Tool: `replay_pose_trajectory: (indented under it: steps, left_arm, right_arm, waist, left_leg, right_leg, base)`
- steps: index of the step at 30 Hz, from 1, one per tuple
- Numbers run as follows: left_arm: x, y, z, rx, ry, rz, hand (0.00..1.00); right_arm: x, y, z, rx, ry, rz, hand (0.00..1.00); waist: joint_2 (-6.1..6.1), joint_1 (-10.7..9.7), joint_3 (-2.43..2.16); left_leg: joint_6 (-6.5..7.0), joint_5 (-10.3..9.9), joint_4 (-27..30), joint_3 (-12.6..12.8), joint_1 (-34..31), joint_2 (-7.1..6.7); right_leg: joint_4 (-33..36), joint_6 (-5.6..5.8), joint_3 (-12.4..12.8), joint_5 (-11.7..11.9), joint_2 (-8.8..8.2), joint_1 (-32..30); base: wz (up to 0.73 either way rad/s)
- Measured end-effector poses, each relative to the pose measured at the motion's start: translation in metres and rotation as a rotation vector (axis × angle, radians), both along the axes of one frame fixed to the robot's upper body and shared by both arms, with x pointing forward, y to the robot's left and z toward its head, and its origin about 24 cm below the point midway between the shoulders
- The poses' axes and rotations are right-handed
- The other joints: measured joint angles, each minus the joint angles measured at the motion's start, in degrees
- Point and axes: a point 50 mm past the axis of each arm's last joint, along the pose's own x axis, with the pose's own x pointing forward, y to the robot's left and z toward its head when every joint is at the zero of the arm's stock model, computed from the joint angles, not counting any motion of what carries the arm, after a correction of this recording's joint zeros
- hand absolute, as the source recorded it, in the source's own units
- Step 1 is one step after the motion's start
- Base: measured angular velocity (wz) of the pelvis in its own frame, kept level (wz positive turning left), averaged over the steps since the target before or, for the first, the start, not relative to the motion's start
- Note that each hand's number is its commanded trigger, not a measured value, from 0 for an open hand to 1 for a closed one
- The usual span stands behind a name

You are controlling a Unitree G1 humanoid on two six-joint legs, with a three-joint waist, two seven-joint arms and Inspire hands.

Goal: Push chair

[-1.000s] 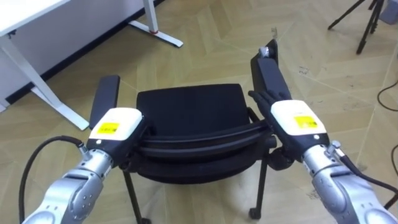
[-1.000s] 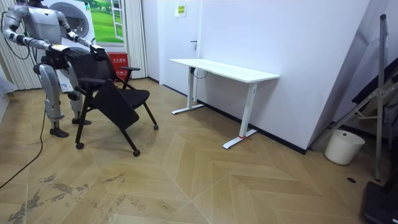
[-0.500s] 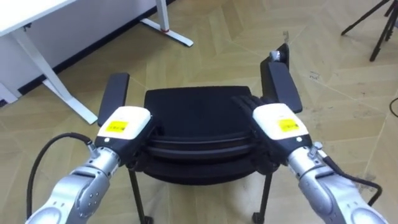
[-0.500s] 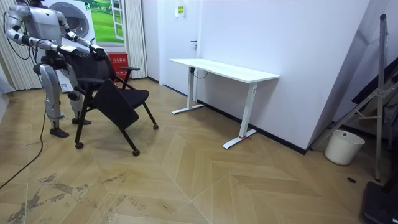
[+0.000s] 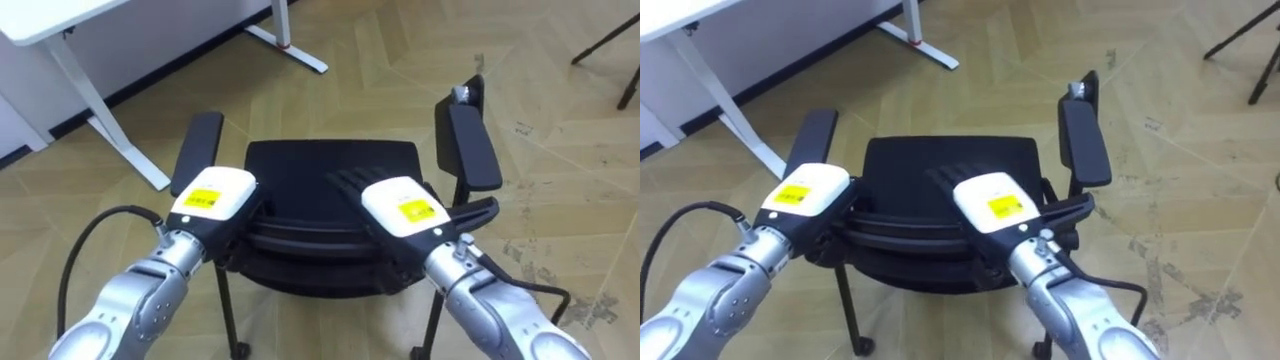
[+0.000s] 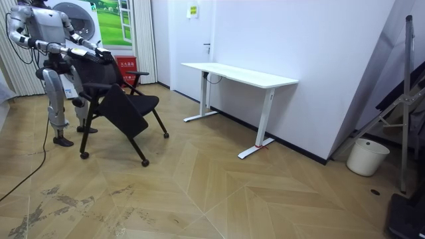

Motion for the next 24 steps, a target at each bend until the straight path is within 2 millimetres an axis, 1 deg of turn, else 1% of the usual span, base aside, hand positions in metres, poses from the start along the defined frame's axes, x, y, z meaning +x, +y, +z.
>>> replay_pose_trajectory:
  steps: [1, 2, 3, 4, 5, 10, 11, 12, 19, 24]
  left_arm:
    - [0.000, 0.000, 0.000, 0.000, -0.001, -0.002, 1.00]
    - [0.001, -0.001, 0.001, 0.001, -0.003, -0.006, 1.00]
    - [0.003, -0.003, 0.002, 0.003, -0.002, -0.014, 1.00]
    - [0.003, -0.003, 0.002, 0.004, -0.002, -0.017, 1.00]
    - [0.004, -0.004, 0.003, 0.005, -0.002, -0.021, 1.00]
    - [0.004, -0.006, 0.003, 0.002, -0.003, -0.028, 1.00]
    - [0.004, -0.007, 0.003, 0.000, -0.003, -0.029, 1.00]
    - [0.004, -0.008, 0.003, -0.002, -0.002, -0.032, 1.00]
    - [0.004, -0.011, 0.004, 0.001, -0.002, -0.033, 1.00]
    - [0.004, -0.013, 0.002, -0.004, 0.007, -0.028, 1.00]
  right_arm:
    - [0.000, 0.001, 0.000, -0.003, 0.002, 0.005, 0.27]
    - [0.001, 0.002, 0.001, -0.004, 0.003, 0.011, 0.28]
    - [0.001, 0.003, 0.001, -0.008, 0.007, 0.017, 0.32]
    - [0.002, 0.003, 0.001, -0.009, 0.009, 0.018, 0.75]
    - [0.002, 0.004, 0.001, -0.009, 0.011, 0.020, 1.00]
    - [0.002, 0.004, 0.001, -0.005, 0.016, 0.019, 1.00]
    - [0.003, 0.003, 0.001, 0.007, 0.022, 0.013, 0.98]
    - [0.004, 0.002, 0.000, 0.020, 0.024, 0.002, 1.00]
    - [0.008, -0.004, -0.004, 0.044, 0.004, 0.007, 1.00]
    - [0.008, -0.008, -0.008, 0.050, -0.011, 0.005, 1.00]
  waist:
    - [-0.06, 0.1, 0.03]
    - [-0.15, 0.4, 0.11]
    - [-0.18, 0.7, 0.13]
    - [-0.21, 0.8, 0.14]
    - [-0.26, 0.9, 0.17]
    - [-0.25, 1.0, 0.16]
    - [-0.24, 1.0, 0.16]
    - [-0.14, 1.0, 0.19]
    - [0.26, 0.7, 0.22]
    - [1.04, 0.6, 0.37]
  left_leg:
    - [0.00, 0.0, 0.0, 0.0, 0.0, 0.00]
    - [-0.01, 0.0, 0.0, -0.1, -0.1, 0.00]
    - [-0.01, 0.0, 0.0, -0.2, -0.1, -0.03]
    - [-0.01, 0.0, 0.0, -0.3, -0.1, -0.05]
    - [0.00, 0.0, 0.0, -0.4, -0.2, -0.09]
    - [0.01, 0.0, 0.0, -0.9, -0.6, -0.23]
    - [0.01, 0.0, 0.1, -0.8, -0.6, -0.28]
    - [0.03, 0.0, 0.3, -0.8, -0.7, -0.35]
    - [0.35, -0.2, 1.6, -0.9, -1.3, -0.53]
    - [0.43, -0.3, 1.8, -0.9, -1.4, -0.60]
  right_leg:
    - [-0.2, 0.00, 0.0, 0.0, 0.00, 0.0]
    - [-0.2, 0.00, 0.0, 0.0, 0.02, 0.0]
    - [-0.3, 0.00, 0.0, 0.0, 0.01, 0.0]
    - [-0.3, 0.00, 0.0, 0.0, 0.01, 0.0]
    - [-0.3, 0.00, 0.0, 0.0, 0.00, 0.0]
    - [-0.3, 0.00, -0.3, 0.0, -0.11, 0.1]
    - [-0.4, 0.00, -0.4, 0.0, -0.15, 0.1]
    - [-0.4, 0.00, -0.4, 0.0, -0.22, 0.0]
    - [-0.4, 0.01, -0.7, 0.0, -0.51, 0.0]
    - [-0.3, 0.01, -0.9, 0.0, -0.60, 0.2]
  base:
    - [0.00]
    - [0.00]
    - [0.00]
    - [0.04]
    - [0.05]
    - [0.03]
    - [0.05]
    - [0.04]
    - [0.01]
    - [0.00]
